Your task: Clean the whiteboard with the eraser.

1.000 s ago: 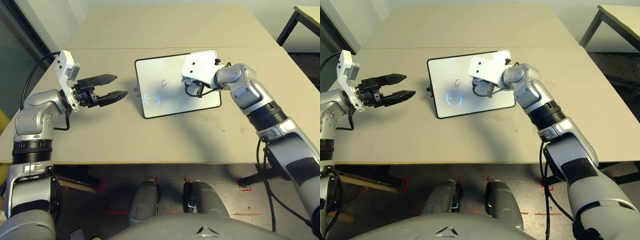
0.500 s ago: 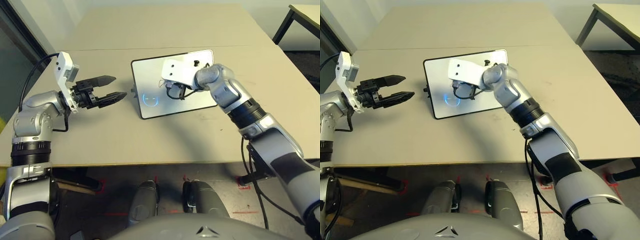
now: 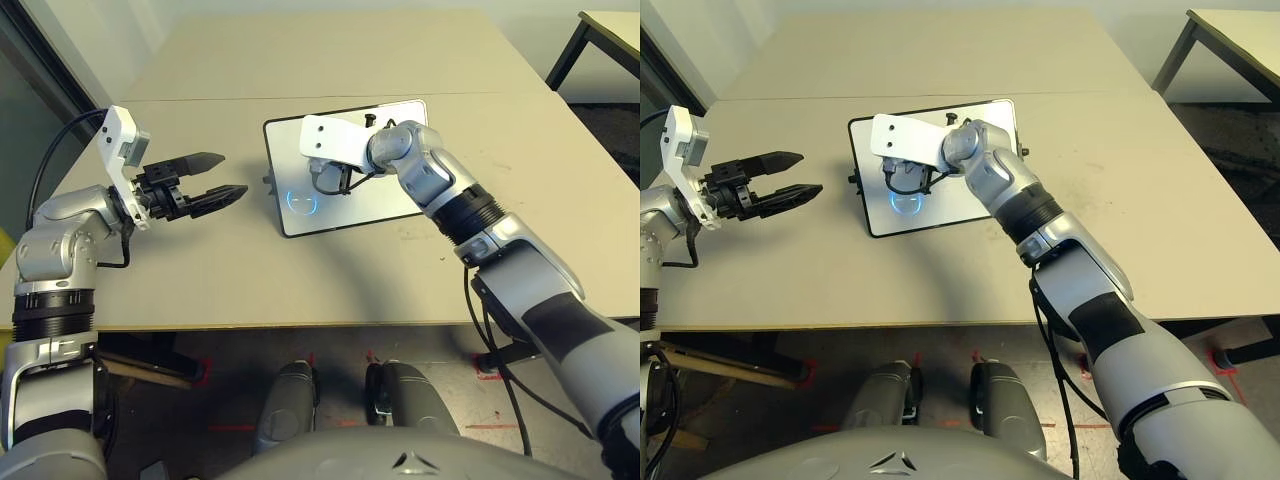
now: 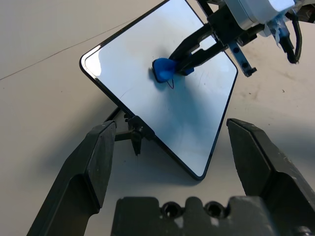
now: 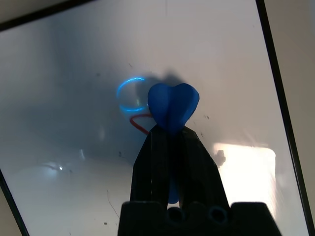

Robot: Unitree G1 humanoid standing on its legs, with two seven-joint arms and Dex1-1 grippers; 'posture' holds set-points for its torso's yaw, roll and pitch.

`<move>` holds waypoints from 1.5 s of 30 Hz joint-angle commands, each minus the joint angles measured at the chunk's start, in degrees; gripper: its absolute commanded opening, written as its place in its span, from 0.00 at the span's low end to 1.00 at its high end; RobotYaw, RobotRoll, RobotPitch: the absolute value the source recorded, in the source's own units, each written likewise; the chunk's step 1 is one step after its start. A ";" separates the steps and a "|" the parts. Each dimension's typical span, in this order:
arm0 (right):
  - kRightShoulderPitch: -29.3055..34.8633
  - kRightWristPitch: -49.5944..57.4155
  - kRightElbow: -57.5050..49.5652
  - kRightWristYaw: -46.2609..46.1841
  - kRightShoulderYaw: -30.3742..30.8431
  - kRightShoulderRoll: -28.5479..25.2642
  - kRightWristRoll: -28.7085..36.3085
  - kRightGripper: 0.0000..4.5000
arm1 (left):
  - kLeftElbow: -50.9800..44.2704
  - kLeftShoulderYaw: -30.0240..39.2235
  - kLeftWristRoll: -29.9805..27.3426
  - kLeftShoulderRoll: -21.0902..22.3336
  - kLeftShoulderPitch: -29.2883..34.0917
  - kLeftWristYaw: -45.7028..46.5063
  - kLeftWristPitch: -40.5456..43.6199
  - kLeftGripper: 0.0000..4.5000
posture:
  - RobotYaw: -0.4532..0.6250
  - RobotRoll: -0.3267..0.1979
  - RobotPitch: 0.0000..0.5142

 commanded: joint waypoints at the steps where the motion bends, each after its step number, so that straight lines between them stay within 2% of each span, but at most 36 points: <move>1: 1.87 0.84 0.10 1.16 1.81 0.64 -0.38 0.00 | -0.55 0.32 -0.69 0.46 0.06 0.16 0.27 1.00 | 0.70 0.62 0.16; 18: 2.82 0.24 0.91 0.74 3.18 2.58 -1.08 0.00 | 0.03 -0.13 -0.52 0.10 -0.63 -0.05 -0.09 1.00 | 0.70 0.62 0.15; 26: 2.26 0.13 1.66 0.41 1.16 -0.94 -0.70 0.00 | 0.71 -0.57 -0.21 -0.03 -1.25 -0.33 -0.50 1.00 | 0.68 0.62 0.14; 39: 4.74 3.07 -3.58 1.51 -1.10 -8.86 0.45 0.00 | 4.49 -2.53 0.75 -0.77 -4.65 -1.36 -2.00 1.00 | 0.64 0.62 0.14; 45: 5.91 4.27 -5.77 2.17 -0.90 -9.37 0.57 0.00 | 4.95 -2.74 0.72 -0.53 -4.98 -1.70 -2.27 1.00 | 0.65 0.62 0.14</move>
